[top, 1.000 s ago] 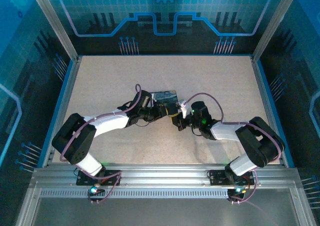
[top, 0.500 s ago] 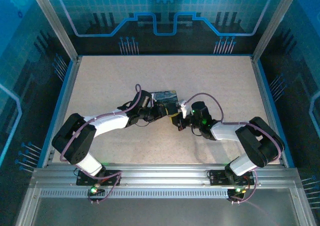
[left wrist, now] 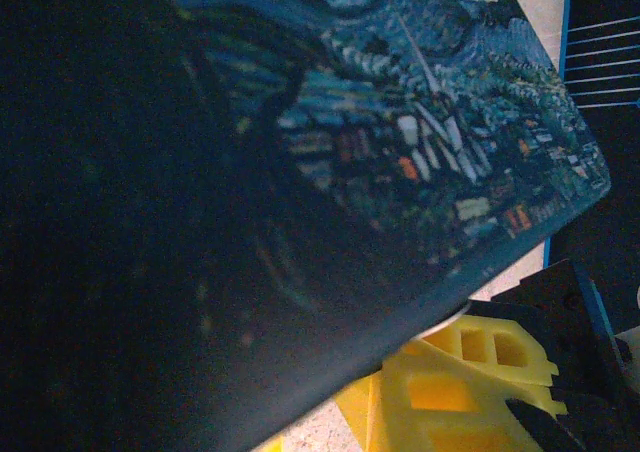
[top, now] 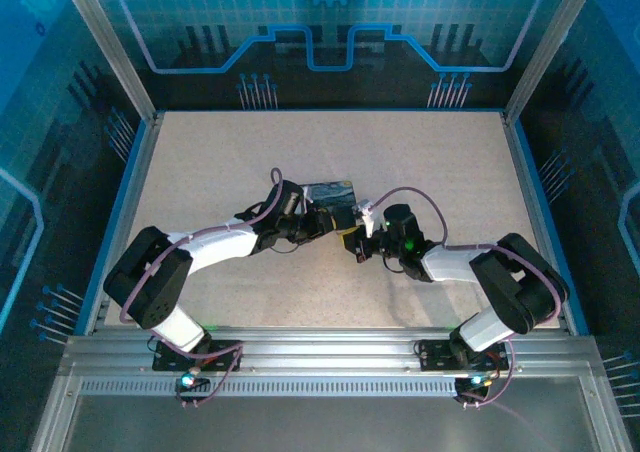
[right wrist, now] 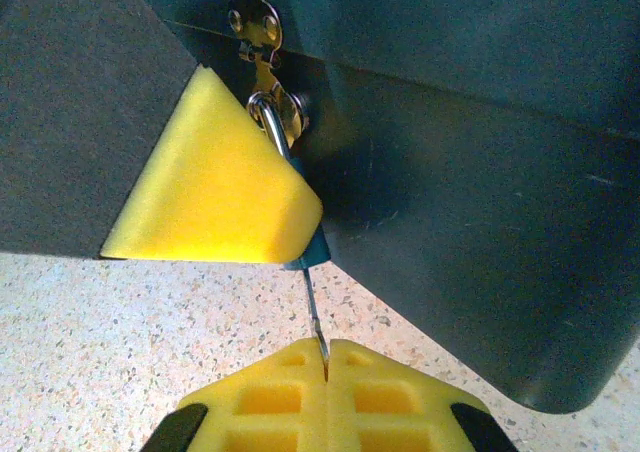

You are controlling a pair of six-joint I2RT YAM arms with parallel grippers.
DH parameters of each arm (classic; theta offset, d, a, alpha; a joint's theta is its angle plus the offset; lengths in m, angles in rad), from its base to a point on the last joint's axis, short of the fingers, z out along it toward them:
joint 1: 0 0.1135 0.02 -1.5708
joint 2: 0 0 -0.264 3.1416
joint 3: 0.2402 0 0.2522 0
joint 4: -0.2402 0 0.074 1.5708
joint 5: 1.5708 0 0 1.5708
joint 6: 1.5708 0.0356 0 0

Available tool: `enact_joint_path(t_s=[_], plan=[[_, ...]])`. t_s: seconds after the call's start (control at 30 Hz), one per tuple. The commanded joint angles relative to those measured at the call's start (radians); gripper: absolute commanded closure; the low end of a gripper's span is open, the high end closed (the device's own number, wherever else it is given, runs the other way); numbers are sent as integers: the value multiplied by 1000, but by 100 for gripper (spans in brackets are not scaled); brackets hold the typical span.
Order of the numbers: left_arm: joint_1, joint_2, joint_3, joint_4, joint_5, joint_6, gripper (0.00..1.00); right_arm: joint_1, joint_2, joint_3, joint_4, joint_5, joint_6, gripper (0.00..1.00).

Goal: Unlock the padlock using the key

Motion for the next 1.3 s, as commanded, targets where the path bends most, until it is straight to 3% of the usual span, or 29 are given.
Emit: enact_joint_path(t_s=[0.0, 0.67, 1.27], plan=[[-3, -38, 27, 29, 18, -6, 90, -11, 13, -6, 36, -17, 6, 99], [-3, -39, 27, 34, 24, -11, 91, -11, 70, 2, 142, -25, 38, 99], [7, -48, 33, 11, 17, 1, 91, -24, 44, -33, 135, -54, 25, 99]])
